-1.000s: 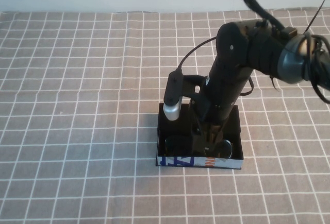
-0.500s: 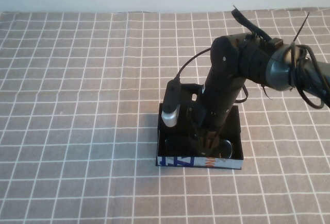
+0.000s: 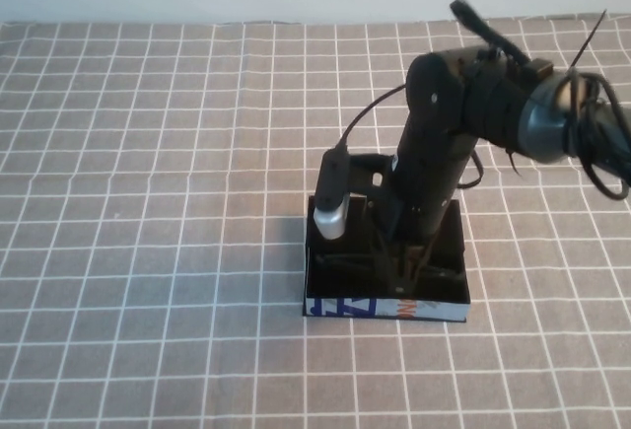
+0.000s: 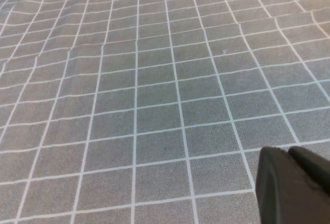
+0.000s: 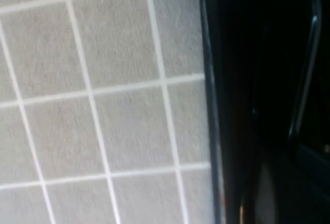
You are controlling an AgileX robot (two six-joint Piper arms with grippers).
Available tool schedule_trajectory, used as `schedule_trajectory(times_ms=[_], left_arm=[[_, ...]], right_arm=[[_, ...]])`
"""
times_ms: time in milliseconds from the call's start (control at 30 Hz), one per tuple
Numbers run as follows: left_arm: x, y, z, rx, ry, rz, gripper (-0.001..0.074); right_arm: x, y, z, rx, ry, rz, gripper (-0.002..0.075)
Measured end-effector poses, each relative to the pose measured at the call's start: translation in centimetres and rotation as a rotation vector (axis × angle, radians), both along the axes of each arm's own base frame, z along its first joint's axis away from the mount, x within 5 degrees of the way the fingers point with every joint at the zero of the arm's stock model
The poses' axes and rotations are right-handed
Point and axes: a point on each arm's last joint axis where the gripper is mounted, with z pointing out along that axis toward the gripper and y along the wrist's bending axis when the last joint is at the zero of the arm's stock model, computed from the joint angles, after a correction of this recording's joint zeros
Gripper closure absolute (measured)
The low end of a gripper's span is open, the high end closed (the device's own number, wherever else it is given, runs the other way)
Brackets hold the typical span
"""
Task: Take glasses out of glasses case
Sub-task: Pick up the glasses from the glasses case, then place the glasses on the table
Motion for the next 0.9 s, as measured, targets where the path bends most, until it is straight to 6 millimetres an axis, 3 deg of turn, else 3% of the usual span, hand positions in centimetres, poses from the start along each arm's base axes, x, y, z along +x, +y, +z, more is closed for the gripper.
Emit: schedule_trajectory(times_ms=[267,600,767,900], left_arm=[[0.0,0.0,0.0,0.000,0.000,0.000,0.0739],[0.0,0.0,0.0,0.000,0.000,0.000,0.0739],[0.0,0.0,0.0,0.000,0.000,0.000,0.0739],[0.0,0.0,0.0,0.000,0.000,0.000,0.0739]], right_arm=[[0.0,-1.9,6.3,0.014,-0.135,-0.199,0.0725],[-0.1,-9.4,13.1,0.173,-0.121,-0.795,0.0725],[-2.8,-14.2,13.3,0.210,-0.024,-1.007,0.0725],[-6.7,-17.6,11.2,0.154,0.043,-1.112,0.0725]])
